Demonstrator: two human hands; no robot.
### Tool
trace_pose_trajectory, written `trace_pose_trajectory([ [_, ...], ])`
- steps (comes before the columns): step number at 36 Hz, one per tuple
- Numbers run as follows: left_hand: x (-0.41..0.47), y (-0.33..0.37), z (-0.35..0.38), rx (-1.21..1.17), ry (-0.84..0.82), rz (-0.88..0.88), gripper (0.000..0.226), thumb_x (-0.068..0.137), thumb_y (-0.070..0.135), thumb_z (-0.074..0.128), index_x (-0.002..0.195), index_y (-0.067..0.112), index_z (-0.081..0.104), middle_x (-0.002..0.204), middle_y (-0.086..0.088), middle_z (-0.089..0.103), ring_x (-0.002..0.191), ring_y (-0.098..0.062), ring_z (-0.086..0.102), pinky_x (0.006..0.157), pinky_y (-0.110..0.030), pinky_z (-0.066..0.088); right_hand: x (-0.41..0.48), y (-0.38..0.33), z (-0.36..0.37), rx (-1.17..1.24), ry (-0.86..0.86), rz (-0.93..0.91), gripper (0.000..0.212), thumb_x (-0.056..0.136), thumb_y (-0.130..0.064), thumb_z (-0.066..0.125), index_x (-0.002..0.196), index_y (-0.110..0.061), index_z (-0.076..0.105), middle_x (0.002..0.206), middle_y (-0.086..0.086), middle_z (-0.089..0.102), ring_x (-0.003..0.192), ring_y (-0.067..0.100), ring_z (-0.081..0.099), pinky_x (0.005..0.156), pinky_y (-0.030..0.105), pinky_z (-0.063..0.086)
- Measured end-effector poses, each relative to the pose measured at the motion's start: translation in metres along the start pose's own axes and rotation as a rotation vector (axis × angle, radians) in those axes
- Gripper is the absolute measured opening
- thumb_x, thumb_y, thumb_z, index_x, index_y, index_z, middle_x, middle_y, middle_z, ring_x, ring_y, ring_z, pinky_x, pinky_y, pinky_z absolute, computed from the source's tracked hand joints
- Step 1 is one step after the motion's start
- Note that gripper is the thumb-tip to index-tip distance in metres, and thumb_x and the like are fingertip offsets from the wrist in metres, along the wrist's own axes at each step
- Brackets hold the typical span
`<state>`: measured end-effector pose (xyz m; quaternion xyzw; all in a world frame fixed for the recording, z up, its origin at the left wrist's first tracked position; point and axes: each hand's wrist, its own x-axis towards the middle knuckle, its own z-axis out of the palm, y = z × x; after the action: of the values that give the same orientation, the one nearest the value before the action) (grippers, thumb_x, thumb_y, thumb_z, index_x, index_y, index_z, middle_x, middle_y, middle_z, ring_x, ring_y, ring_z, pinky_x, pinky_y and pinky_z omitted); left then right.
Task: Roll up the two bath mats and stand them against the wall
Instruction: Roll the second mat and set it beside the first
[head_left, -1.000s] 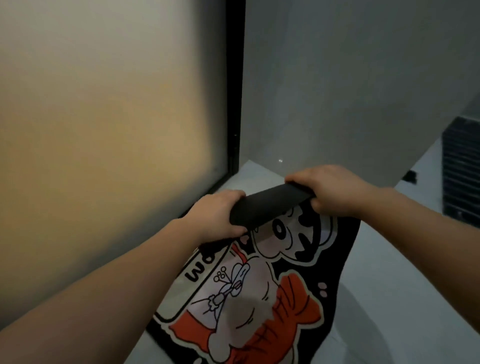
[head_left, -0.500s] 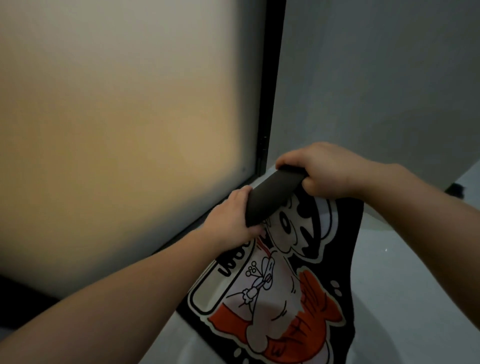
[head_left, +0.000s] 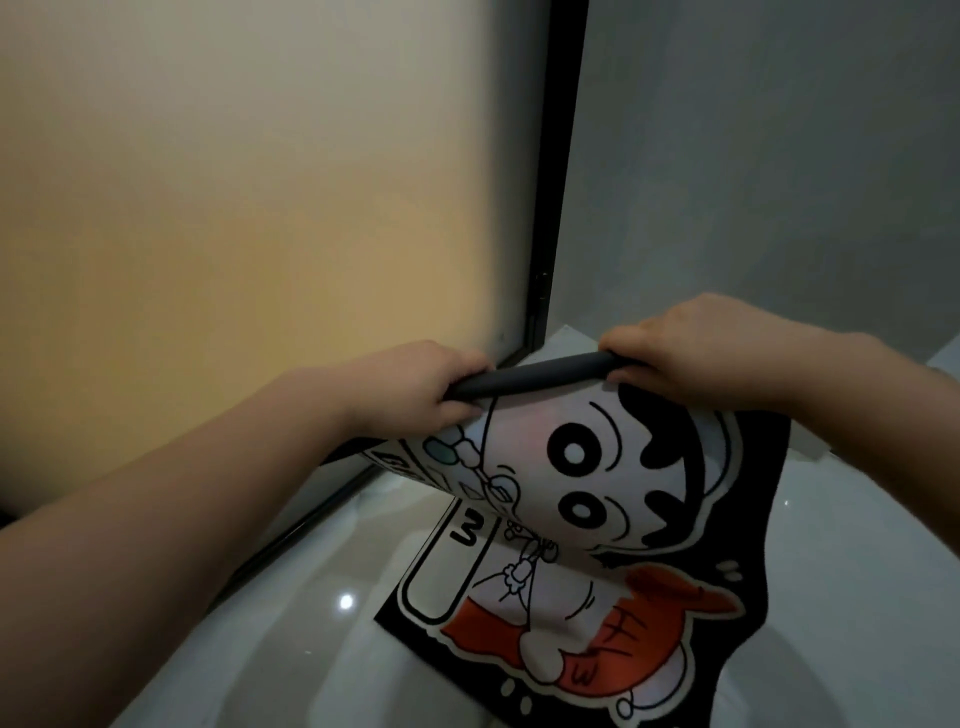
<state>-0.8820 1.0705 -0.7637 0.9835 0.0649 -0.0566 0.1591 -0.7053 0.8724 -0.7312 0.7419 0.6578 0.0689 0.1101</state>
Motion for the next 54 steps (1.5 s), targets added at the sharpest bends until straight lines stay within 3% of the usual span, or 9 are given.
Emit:
trace_pose_trajectory([
  [5,-0.020,-0.018,0.003,-0.104,-0.164,-0.084,0.031,0.089,0.015,0.053,0.098,0.044,0.050,0.079,0.010,0.056,0.073,-0.003,0.053,0.063,-0.021,0.038,0.001,-0.003,0.008,0.044,-0.064,-0.004,0.023,0.097,-0.042,0.036,0.105,-0.025,0.048,0.086,-0.002,0.060,0.071,0.019,0.050,0.067,0.033,0.044],
  [10,-0.023,-0.022,0.013,0.046,-0.109,-0.134,0.031,0.085,0.004,0.042,0.111,0.021,0.047,0.081,0.000,0.053,0.073,-0.019,0.049,0.059,-0.029,0.033,0.006,-0.007,0.013,0.076,-0.069,-0.026,0.012,0.096,-0.027,0.043,0.102,-0.024,0.052,0.098,-0.003,0.060,0.085,0.019,0.058,0.073,0.033,0.047],
  [16,-0.023,-0.031,0.011,0.065,-0.047,-0.135,0.035,0.088,0.011,0.045,0.120,0.027,0.040,0.096,-0.009,0.062,0.084,-0.027,0.056,0.076,-0.043,0.048,0.008,-0.008,0.014,-0.083,-0.092,0.020,0.068,0.091,-0.011,0.044,0.149,-0.032,0.014,0.146,-0.006,0.042,0.117,0.021,0.054,0.077,0.022,0.034],
  [24,-0.035,-0.031,0.006,0.157,-0.125,-0.102,0.034,0.083,0.013,0.049,0.113,0.029,0.044,0.083,0.000,0.058,0.078,-0.023,0.053,0.067,-0.033,0.041,0.000,-0.010,0.020,-0.111,-0.145,-0.008,0.074,0.091,-0.015,0.042,0.151,-0.032,0.003,0.151,-0.007,0.033,0.121,0.020,0.050,0.083,0.025,0.038],
  [32,-0.035,-0.044,0.014,0.162,0.081,-0.088,0.030,0.084,0.016,0.047,0.110,0.029,0.044,0.085,-0.004,0.062,0.076,-0.025,0.055,0.068,-0.037,0.046,-0.002,-0.002,0.028,0.015,0.085,-0.064,0.055,0.090,-0.035,0.040,0.143,-0.024,0.032,0.129,0.004,0.058,0.102,0.031,0.062,0.077,0.036,0.048],
  [35,-0.036,-0.048,0.015,0.166,0.111,-0.004,0.025,0.088,0.042,0.052,0.107,0.026,0.046,0.078,-0.001,0.061,0.069,-0.021,0.055,0.061,-0.033,0.042,-0.004,-0.005,0.032,0.053,0.141,-0.121,0.062,0.088,-0.059,0.021,0.135,-0.023,0.038,0.115,0.005,0.066,0.089,0.031,0.066,0.066,0.037,0.053],
  [41,-0.035,-0.051,0.021,0.218,0.198,0.109,0.055,0.084,0.061,0.016,0.109,0.023,0.046,0.082,-0.001,0.063,0.070,-0.022,0.056,0.063,-0.036,0.043,-0.003,-0.002,0.034,0.023,0.146,-0.077,0.075,0.086,-0.057,-0.001,0.142,-0.023,0.033,0.119,0.003,0.060,0.097,0.028,0.061,0.074,0.037,0.049],
  [48,-0.028,-0.039,0.014,0.315,0.092,-0.026,0.027,0.094,0.047,0.041,0.107,0.024,0.047,0.081,0.005,0.056,0.070,-0.019,0.052,0.063,-0.031,0.037,-0.001,-0.001,0.037,-0.041,0.094,-0.029,0.067,0.085,-0.059,0.009,0.134,-0.024,0.038,0.115,0.002,0.059,0.093,0.029,0.062,0.070,0.037,0.048],
  [54,-0.019,-0.030,0.012,0.381,0.055,-0.083,0.019,0.090,0.037,0.053,0.095,0.024,0.040,0.065,0.008,0.044,0.064,-0.019,0.045,0.060,-0.030,0.034,0.006,-0.004,0.027,-0.041,0.018,0.008,0.021,0.094,-0.041,0.043,0.108,-0.026,0.044,0.104,-0.004,0.056,0.080,0.020,0.056,0.063,0.031,0.041],
])
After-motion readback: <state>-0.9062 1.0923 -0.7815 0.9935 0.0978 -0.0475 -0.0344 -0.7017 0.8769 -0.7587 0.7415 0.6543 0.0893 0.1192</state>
